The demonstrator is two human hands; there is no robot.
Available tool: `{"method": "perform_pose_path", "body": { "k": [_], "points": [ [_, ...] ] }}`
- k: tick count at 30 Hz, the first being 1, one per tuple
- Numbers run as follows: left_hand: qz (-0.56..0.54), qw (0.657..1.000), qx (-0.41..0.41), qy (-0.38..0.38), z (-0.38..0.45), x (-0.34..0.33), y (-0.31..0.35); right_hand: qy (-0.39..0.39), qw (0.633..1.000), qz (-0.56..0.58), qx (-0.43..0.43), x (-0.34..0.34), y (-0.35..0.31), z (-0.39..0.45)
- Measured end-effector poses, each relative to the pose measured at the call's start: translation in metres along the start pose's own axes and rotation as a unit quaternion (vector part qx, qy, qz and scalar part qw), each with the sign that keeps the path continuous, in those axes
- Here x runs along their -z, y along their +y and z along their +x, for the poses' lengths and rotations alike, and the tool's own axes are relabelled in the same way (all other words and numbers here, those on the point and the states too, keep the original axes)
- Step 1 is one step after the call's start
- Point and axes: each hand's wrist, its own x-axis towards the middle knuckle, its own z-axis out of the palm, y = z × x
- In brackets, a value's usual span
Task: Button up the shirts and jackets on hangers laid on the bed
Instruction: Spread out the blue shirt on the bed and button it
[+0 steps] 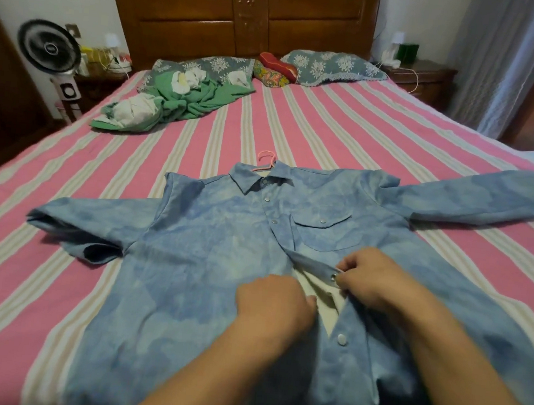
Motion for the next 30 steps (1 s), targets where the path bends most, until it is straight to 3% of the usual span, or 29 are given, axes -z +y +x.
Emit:
{"method": "perform_pose_path", "body": {
  "k": [3,7,9,13,15,18,19,21,25,30],
  "points": [
    [0.022,0.993,0.047,-0.109,0.015,0.008,0.01,-0.015,0.998,-0.049,0.02,-0.003,-0.003,-0.002],
    [0.053,0.981,0.003,-0.187,0.032,0.014,0.016,0.0,0.993,-0.116,0.036,-0.007,0.001,-0.008],
    [0.031,0.987,-0.017,-0.16,0.032,0.023,0.015,0.009,0.993,-0.106,0.043,-0.008,0.001,-0.013],
    [-0.142,0.99,0.003,-0.01,0.011,0.025,-0.018,0.013,0.998,-0.005,0.055,-0.005,0.007,-0.02],
    [-0.339,0.939,0.046,0.032,0.0,0.012,-0.039,0.008,0.994,0.068,0.079,-0.008,0.007,-0.022],
    [-0.601,0.795,0.07,-0.046,-0.006,-0.009,-0.052,0.078,0.977,0.159,0.121,-0.02,0.0,-0.026],
    [-0.642,0.76,0.073,-0.068,-0.009,-0.014,-0.054,0.109,0.97,0.175,0.132,-0.026,-0.002,-0.027],
    [-0.673,0.733,0.061,-0.075,-0.01,-0.019,-0.057,0.153,0.961,0.168,0.158,-0.038,-0.006,-0.03],
    [-0.679,0.729,0.033,-0.08,-0.009,-0.02,-0.059,0.187,0.959,0.046,0.207,-0.072,-0.004,-0.037],
    [-0.625,0.777,0.01,-0.08,-0.004,-0.02,-0.062,0.209,0.948,0.078,0.229,-0.089,0.004,-0.038]
  ]
}}
